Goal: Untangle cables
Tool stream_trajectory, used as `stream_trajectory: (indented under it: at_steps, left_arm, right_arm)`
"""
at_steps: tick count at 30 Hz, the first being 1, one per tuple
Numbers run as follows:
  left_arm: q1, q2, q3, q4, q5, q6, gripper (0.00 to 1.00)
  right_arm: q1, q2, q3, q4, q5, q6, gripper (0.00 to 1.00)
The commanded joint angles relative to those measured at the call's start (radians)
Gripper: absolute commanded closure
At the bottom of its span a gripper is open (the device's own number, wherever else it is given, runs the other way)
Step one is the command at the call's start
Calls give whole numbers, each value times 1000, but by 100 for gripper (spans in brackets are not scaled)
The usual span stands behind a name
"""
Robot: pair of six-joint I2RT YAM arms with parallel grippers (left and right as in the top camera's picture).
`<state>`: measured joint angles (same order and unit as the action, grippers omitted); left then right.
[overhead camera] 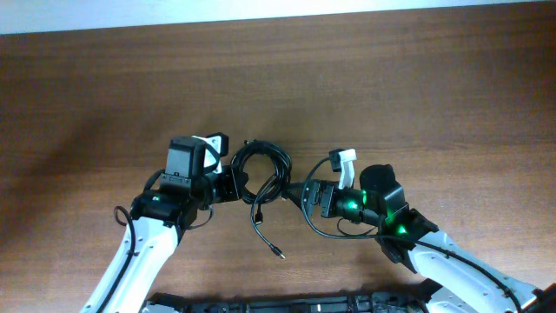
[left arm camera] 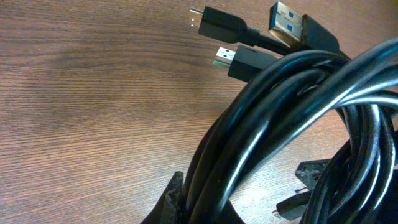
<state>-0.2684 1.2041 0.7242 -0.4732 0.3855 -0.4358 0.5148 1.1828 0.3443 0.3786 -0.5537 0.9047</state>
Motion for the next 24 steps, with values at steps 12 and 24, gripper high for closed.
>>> stream_trajectory:
  at_steps: [12, 24]
  left_arm:
    - [8, -116, -2, -10, 104, 150, 100]
    - [8, -274, -2, -68, 86, 168, 100]
  right_arm:
    - [1, -8, 15, -99, 17, -11, 2]
    - [1, -8, 15, -106, 17, -11, 2]
